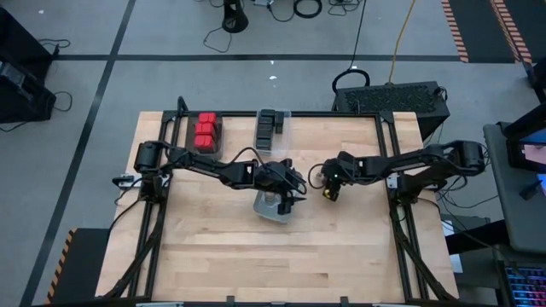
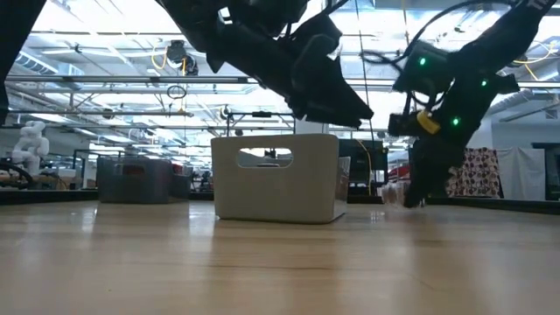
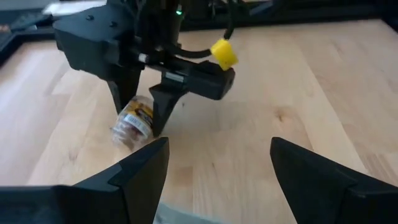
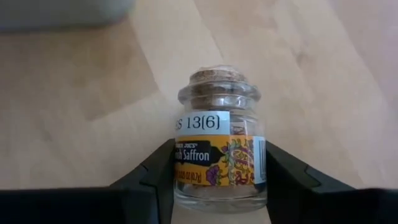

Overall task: Sort spices by type
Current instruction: Put the brown seasoning bottle into the gray bin

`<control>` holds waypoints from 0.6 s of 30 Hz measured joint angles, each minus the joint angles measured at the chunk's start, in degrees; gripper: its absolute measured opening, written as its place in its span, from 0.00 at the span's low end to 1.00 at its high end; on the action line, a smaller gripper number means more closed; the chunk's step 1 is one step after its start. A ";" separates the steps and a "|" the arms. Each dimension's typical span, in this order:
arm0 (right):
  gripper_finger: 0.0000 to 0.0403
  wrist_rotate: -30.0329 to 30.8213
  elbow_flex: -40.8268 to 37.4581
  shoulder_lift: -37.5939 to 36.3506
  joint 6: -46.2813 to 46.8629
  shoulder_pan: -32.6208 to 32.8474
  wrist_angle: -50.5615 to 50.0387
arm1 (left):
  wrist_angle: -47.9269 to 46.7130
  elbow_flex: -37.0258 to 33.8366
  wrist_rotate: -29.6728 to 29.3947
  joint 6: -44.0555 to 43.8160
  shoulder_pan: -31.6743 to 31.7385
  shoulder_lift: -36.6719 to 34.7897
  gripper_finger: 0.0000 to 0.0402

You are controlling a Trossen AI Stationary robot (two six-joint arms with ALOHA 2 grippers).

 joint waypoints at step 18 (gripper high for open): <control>0.40 -11.96 0.09 -15.19 -0.70 14.90 8.93 | 7.89 0.00 5.70 7.64 0.15 0.04 0.71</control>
